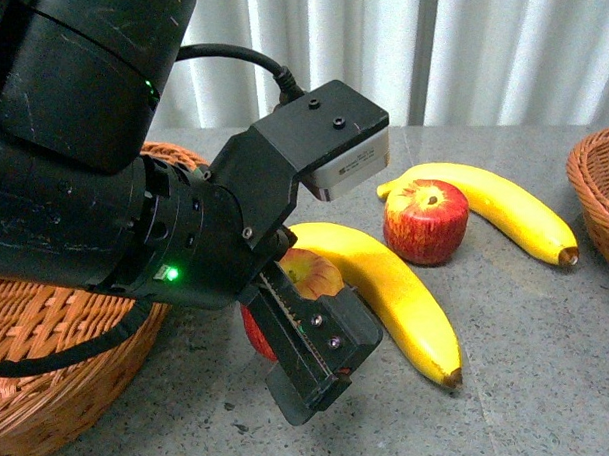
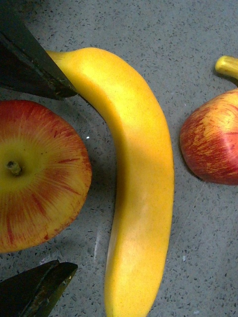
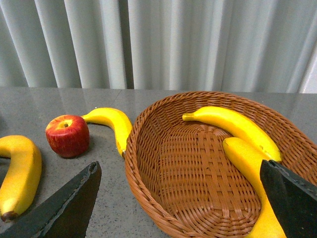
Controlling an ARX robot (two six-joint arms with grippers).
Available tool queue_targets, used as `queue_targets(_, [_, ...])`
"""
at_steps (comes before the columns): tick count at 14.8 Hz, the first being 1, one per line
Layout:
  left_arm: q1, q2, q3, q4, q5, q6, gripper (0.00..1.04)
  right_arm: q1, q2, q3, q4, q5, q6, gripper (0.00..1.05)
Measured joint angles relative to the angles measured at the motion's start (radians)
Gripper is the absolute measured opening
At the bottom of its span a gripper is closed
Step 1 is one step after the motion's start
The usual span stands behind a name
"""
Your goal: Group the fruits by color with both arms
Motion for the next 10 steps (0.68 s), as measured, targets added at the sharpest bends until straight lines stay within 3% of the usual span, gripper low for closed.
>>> queue_targets(3, [-0.002,0.002,0.0,0.003,0.001,0.011,0.98,0.0,0.0,0.0,0.0,0.0,0.0,0.98])
queue_targets(6, [-0.004,0.002,0.0,0.006,0.002,0.012,0.68,0.0,0.0,0.0,0.0,0.0,0.0,0.98])
queue_targets(10, [-0.009,0.002,0.002,0.012,0.003,0.012,0.63,0.0,0.0,0.0,0.0,0.0,0.0,0.98])
